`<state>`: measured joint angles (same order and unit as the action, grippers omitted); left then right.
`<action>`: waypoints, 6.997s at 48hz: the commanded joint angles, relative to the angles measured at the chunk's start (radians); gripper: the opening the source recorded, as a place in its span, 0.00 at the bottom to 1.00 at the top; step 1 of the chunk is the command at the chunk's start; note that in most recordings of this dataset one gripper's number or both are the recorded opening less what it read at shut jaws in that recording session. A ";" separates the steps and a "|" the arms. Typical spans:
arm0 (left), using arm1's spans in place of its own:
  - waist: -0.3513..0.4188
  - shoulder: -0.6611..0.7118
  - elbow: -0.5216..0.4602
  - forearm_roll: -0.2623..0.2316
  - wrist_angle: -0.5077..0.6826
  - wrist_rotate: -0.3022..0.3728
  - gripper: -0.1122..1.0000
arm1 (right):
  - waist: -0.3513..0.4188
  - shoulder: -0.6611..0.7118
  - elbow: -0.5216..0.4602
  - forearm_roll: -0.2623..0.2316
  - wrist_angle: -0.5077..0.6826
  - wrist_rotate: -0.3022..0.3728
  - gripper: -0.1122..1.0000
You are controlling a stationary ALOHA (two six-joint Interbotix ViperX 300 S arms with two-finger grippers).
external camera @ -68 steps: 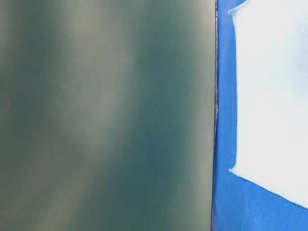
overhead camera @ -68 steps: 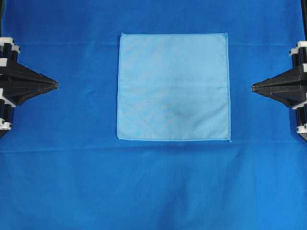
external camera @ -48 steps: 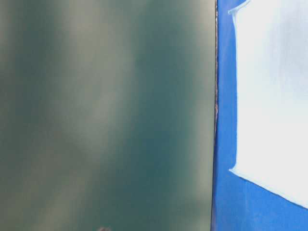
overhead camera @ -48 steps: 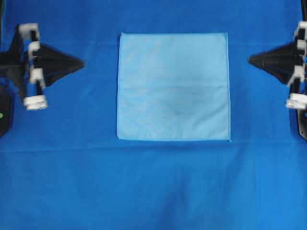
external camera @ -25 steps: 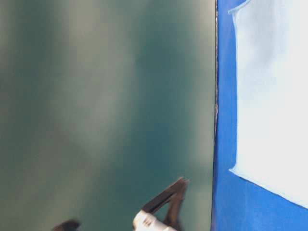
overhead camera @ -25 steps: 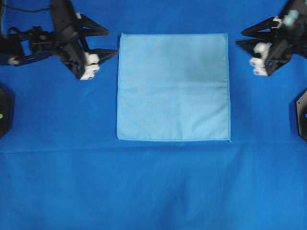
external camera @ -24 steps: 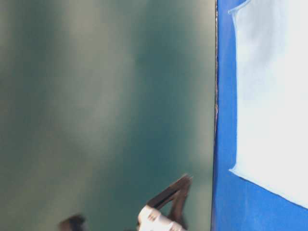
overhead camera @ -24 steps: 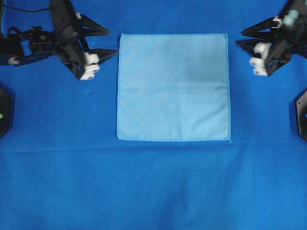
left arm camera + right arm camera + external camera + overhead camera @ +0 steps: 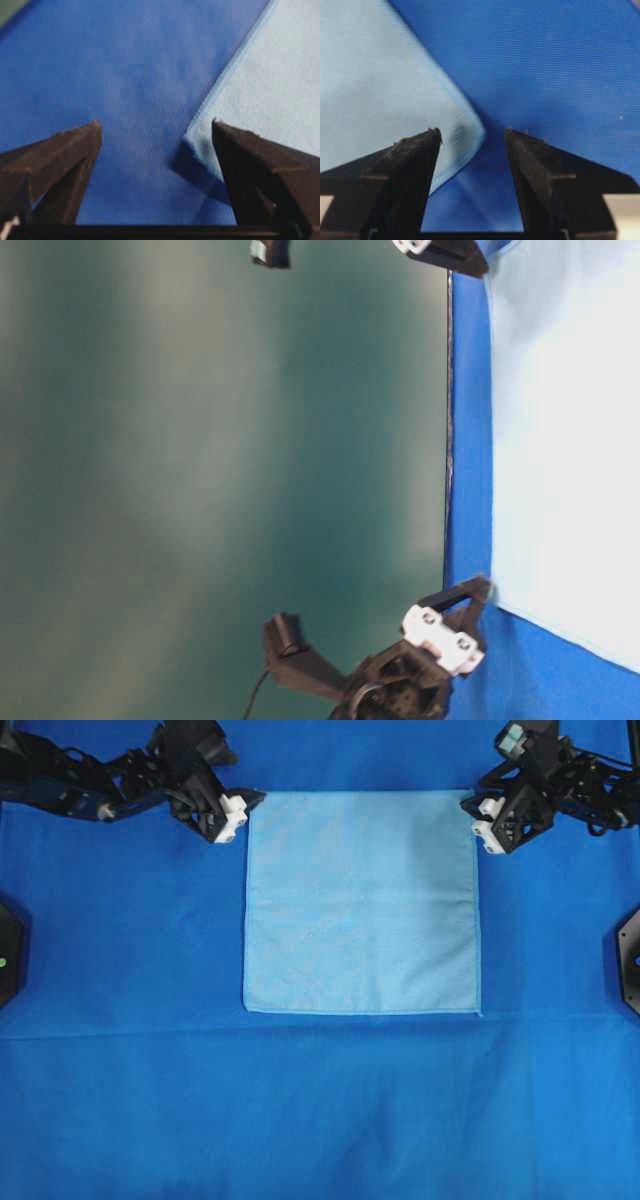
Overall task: Fold the light blue towel.
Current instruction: 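Grasp the far towel corners with left and right grippers, then pull the far edge toward the near edge, folding the towel in half, then release the edge and regrasp the folded towel's left and right ends, then lift the towel and swing it, rotating it to lie lengthwise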
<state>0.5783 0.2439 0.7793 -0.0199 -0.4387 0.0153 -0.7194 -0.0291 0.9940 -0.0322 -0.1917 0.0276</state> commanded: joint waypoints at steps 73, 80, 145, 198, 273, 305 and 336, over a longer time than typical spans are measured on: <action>-0.043 -0.121 -0.020 0.000 0.133 0.187 0.11 | 0.017 -0.106 0.000 0.041 0.031 0.015 0.12; -0.109 -0.175 0.012 0.002 0.179 0.193 0.11 | 0.077 -0.158 0.015 0.052 0.095 0.031 0.12; -0.646 -0.256 0.115 -0.003 0.252 0.023 0.11 | 0.730 -0.278 0.107 0.057 0.265 0.449 0.12; -0.433 -0.252 0.064 -0.003 0.285 0.192 0.65 | 0.463 -0.304 0.052 -0.187 0.388 0.443 0.65; -0.307 -0.175 -0.006 -0.003 0.512 0.219 0.12 | 0.362 -0.219 0.028 -0.232 0.318 0.454 0.11; -0.411 -0.535 -0.064 -0.003 0.741 0.196 0.12 | 0.495 -0.578 0.002 -0.215 0.520 0.457 0.11; -0.658 -0.472 -0.121 -0.003 0.535 0.135 0.12 | 0.305 -0.396 -0.095 -0.282 0.431 0.440 0.11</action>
<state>-0.0307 -0.2408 0.7041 -0.0215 0.1457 0.1519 -0.3850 -0.4495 0.9434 -0.2869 0.2684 0.4694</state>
